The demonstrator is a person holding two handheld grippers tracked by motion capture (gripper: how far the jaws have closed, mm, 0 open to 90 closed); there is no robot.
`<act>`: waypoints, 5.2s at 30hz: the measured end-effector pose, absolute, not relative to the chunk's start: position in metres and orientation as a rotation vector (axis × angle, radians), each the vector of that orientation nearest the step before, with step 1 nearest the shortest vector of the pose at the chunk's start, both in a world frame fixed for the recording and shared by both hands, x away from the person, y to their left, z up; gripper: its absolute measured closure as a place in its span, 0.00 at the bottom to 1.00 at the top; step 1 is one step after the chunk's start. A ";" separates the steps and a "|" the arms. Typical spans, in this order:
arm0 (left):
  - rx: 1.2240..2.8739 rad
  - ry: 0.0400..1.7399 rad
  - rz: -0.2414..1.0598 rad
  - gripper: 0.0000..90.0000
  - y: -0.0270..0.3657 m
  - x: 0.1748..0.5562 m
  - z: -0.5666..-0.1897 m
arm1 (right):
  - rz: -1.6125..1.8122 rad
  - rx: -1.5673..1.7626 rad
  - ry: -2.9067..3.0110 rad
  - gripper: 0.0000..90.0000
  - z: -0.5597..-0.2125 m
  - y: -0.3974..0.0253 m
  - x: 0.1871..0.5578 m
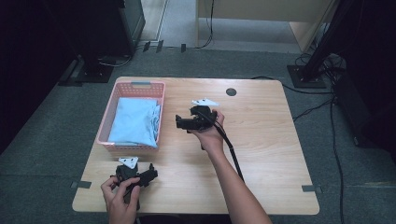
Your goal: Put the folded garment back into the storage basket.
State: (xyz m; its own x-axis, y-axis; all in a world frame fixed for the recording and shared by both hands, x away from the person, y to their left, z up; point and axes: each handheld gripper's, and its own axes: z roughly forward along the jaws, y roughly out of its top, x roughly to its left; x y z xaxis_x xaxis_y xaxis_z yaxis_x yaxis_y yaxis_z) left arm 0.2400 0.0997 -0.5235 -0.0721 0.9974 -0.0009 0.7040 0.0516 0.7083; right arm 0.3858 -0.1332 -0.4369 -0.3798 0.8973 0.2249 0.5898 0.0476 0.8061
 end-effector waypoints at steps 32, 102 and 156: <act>1.701 1.830 0.759 0.00 0.100 0.240 -0.523 | 1.190 1.566 1.938 0.00 -0.458 -0.172 0.375; 1.701 1.830 0.760 0.00 0.100 0.240 -0.524 | 1.075 1.720 1.868 0.00 -0.498 -0.248 0.348; 1.703 1.829 0.759 0.00 0.100 0.240 -0.523 | 1.013 1.815 1.784 0.00 -0.513 -0.304 0.326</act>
